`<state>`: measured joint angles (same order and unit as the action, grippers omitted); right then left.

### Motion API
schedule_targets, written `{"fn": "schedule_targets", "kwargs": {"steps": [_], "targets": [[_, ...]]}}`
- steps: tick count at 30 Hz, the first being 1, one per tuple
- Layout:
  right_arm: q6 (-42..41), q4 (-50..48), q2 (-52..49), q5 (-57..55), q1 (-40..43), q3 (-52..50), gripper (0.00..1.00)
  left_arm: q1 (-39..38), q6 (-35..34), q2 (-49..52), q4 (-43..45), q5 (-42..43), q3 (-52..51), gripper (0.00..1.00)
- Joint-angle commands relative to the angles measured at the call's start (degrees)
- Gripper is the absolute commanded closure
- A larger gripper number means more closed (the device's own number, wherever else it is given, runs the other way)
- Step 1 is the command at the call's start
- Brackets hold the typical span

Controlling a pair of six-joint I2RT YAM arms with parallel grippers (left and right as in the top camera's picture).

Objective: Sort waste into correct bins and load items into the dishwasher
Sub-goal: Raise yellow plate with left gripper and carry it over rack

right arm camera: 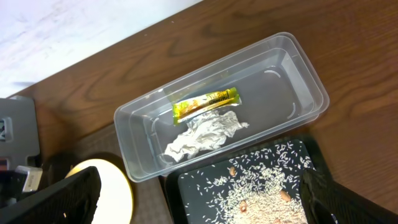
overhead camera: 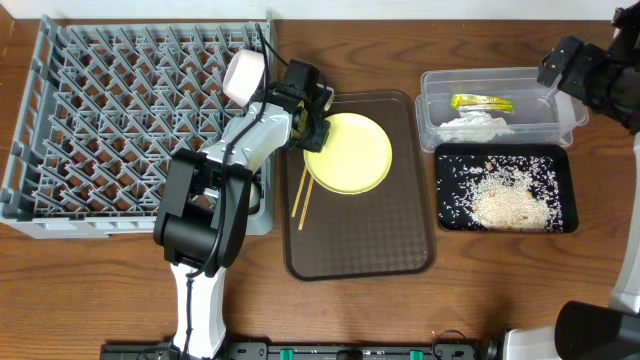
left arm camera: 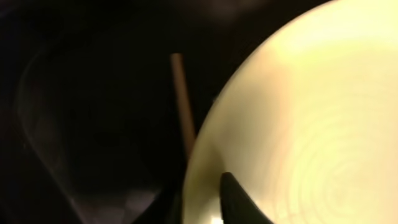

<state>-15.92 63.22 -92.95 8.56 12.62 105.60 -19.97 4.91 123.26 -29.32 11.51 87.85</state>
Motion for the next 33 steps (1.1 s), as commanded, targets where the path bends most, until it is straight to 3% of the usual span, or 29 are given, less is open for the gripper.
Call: {"fn": "schedule_targets", "kwargs": {"steps": [1, 11, 33], "targets": [[-0.3, 0.1, -0.3, 0.3, 0.0, 0.6, 0.01, -0.2, 0.4, 1.1, 0.2, -0.1, -1.2, 0.92], [-0.3, 0.1, -0.3, 0.3, 0.0, 0.6, 0.01, -0.2, -1.9, -0.6, 0.7, -0.2, 0.1, 0.93], [-0.3, 0.1, -0.3, 0.3, 0.0, 0.6, 0.01, -0.3, -2.6, -20.2, -0.1, -1.2, 0.8, 0.93]]}}
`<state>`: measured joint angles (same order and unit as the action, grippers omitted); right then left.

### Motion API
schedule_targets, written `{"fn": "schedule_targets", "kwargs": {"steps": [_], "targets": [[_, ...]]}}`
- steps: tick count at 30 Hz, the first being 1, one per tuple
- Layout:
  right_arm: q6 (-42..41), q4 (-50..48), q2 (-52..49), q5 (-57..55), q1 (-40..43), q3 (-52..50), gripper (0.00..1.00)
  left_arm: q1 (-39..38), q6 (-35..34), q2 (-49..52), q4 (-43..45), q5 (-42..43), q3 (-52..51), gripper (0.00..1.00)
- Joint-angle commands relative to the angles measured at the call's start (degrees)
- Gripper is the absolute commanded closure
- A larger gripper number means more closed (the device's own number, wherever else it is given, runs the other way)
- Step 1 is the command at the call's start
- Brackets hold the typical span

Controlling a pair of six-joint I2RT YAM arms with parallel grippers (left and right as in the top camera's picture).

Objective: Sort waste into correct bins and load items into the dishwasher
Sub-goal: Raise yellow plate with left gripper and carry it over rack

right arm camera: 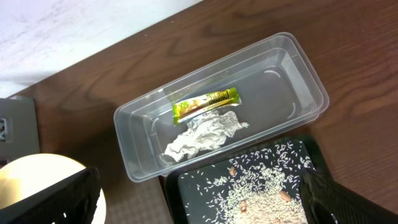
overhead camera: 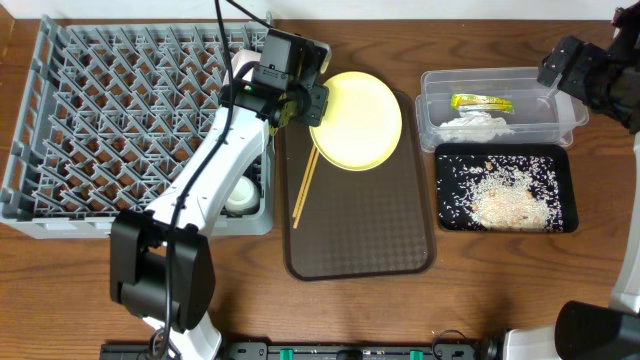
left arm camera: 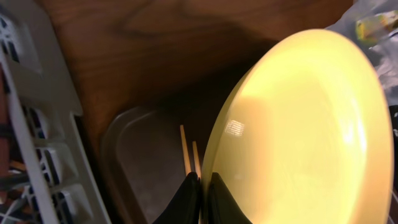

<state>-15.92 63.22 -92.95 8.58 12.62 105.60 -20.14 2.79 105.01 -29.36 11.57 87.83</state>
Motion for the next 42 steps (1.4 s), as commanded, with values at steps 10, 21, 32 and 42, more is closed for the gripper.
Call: {"fn": "schedule_targets", "kwargs": {"steps": [10, 21, 32, 42], "targets": [[-0.3, 0.1, -0.3, 0.3, 0.0, 0.6, 0.01, -0.8, 1.9, -6.9, -0.5, -20.0, 0.8, 0.93], [-0.3, 0.1, -0.3, 0.3, 0.0, 0.6, 0.01, -0.8, 8.1, -11.0, 1.7, -47.0, 0.8, 0.93], [-0.3, 0.1, -0.3, 0.3, 0.0, 0.6, 0.01, -0.1, 16.3, -11.0, 9.2, -56.0, 0.8, 0.92], [-0.3, 0.1, -0.3, 0.3, 0.0, 0.6, 0.01, 3.2, 23.4, -11.1, 15.0, -56.0, 0.8, 0.93]]}}
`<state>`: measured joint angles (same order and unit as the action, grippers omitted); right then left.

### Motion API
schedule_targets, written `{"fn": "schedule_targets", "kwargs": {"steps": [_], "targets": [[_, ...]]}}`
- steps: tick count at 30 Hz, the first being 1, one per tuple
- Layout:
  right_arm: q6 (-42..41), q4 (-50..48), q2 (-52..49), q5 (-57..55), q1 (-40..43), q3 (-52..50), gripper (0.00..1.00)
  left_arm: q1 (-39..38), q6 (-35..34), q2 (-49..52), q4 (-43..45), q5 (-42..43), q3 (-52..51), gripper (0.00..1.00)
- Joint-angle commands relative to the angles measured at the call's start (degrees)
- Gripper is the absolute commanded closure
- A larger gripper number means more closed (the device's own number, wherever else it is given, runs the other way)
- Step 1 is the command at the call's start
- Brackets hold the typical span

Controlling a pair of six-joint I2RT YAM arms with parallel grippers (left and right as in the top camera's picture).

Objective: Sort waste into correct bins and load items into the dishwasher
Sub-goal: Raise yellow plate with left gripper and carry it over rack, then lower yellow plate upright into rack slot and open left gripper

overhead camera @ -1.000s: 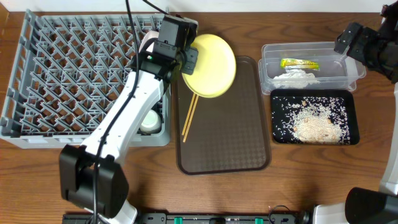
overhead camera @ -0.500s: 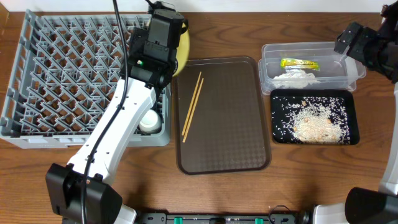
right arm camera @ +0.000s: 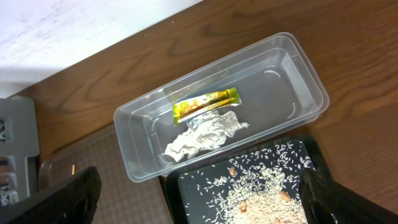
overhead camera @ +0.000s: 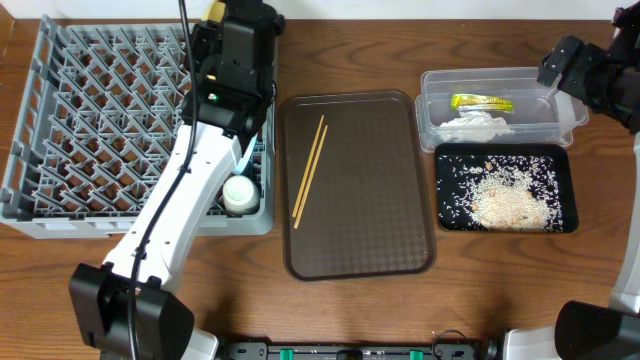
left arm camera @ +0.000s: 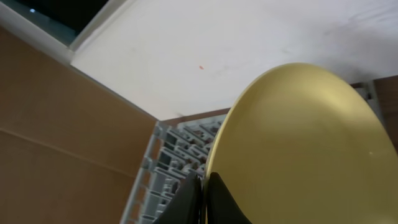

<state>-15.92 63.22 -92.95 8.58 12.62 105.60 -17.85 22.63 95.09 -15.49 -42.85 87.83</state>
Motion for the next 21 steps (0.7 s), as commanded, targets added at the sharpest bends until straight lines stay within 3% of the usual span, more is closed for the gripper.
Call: {"fn": "schedule_targets", "kwargs": {"steps": [1, 11, 21], "targets": [[-0.3, 0.1, -0.3, 0.3, 0.0, 0.6, 0.01, 1.2, 4.1, -1.1, 1.5, -1.6, 0.8, 0.93], [-0.3, 0.1, -0.3, 0.3, 0.0, 0.6, 0.01, 4.7, 10.7, -1.1, 7.2, -1.3, 0.8, 0.93], [-0.3, 0.1, -0.3, 0.3, 0.0, 0.6, 0.01, 11.3, 11.8, 0.0, 7.7, 4.0, 0.8, 0.93]]}}
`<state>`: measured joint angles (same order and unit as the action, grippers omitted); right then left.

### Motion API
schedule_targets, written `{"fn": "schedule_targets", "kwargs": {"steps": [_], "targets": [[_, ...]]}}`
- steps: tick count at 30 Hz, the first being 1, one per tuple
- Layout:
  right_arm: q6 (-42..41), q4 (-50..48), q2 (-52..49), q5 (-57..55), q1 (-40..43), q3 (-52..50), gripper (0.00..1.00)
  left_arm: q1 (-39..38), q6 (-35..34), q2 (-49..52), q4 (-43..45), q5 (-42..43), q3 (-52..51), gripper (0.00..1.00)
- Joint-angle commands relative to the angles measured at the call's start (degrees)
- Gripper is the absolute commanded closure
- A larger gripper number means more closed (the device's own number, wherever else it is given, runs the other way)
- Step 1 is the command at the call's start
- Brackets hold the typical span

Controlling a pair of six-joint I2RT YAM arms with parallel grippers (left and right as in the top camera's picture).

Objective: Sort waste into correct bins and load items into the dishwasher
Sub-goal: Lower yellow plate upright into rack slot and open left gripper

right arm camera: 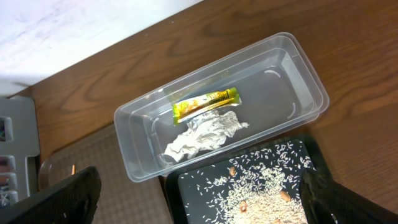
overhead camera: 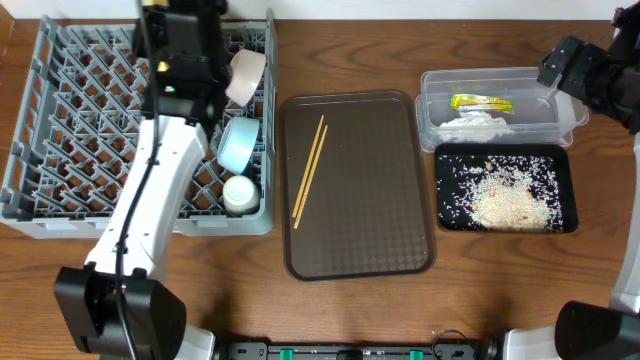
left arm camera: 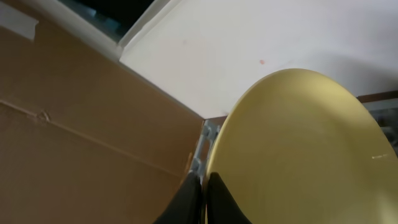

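The yellow plate [left arm camera: 298, 149] fills the left wrist view, held on edge, and my left gripper [left arm camera: 204, 199] is shut on its rim. Overhead, the left gripper [overhead camera: 183, 20] is over the back of the grey dish rack [overhead camera: 60, 120], and the arm hides the plate. Two chopsticks [overhead camera: 310, 170] lie on the brown tray [overhead camera: 380, 240]. My right gripper [right arm camera: 199, 177] hangs open and empty above the clear bin [right arm camera: 292, 62]. That bin holds a yellow packet [right arm camera: 205, 104] and a crumpled tissue [right arm camera: 202, 138].
A beige cup [overhead camera: 245, 72], a light blue cup [overhead camera: 238, 143] and a white cup [overhead camera: 238, 192] sit in the rack's right column. A black tray [overhead camera: 450, 215] of rice scraps lies in front of the clear bin [overhead camera: 497, 105]. The right gripper [overhead camera: 575, 60] is at the back right.
My left gripper, still shut on the yellow plate, has moved left from the rack's back right corner to farther over the rack. The right arm has not moved.
The plate lay flat on the brown tray with my left gripper at its left rim. Then it was lifted and tilted at the tray's back. Then it was held on edge at the rack's back right corner, and now farther left over the rack.
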<state>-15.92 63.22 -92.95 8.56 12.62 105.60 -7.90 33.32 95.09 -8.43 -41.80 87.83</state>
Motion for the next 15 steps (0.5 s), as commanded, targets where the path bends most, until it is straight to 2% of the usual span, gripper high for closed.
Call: {"fn": "schedule_targets", "kwargs": {"steps": [1, 9, 15], "targets": [[-0.3, 0.1, -0.3, 0.3, 0.0, 0.6, 0.01, 1.8, 2.1, 0.3, 0.6, 3.9, 0.8, 0.93], [-0.3, 0.1, -0.3, 0.3, 0.0, 0.6, 0.01, 3.5, 11.1, 5.9, 3.1, 5.4, 0.8, 0.93], [-0.3, 0.1, -0.3, 0.3, 0.0, 0.6, 0.01, 4.7, 12.8, 9.4, 6.6, 5.4, 0.8, 0.93]]}}
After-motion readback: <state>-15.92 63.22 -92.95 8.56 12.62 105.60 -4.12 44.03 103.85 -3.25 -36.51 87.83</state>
